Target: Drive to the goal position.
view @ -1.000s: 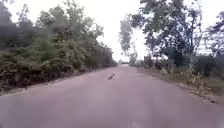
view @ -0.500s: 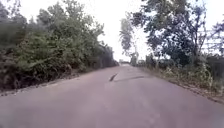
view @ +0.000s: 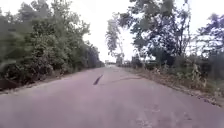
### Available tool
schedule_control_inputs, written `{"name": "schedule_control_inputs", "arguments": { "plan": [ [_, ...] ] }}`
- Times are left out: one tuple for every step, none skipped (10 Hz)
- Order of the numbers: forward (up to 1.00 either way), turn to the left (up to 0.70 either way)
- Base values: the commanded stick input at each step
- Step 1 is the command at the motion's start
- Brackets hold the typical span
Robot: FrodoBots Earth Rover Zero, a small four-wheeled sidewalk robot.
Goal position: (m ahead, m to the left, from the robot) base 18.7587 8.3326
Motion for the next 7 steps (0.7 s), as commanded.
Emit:
{"name": "schedule_control_inputs", "arguments": {
  "plan": [
    [1.00,0.00],
    [1.00,0.00],
    [1.00,0.00],
    [1.00,0.00],
    [1.00,0.00],
    [1.00,0.00],
    [1.00,0.00]
  ]
}}
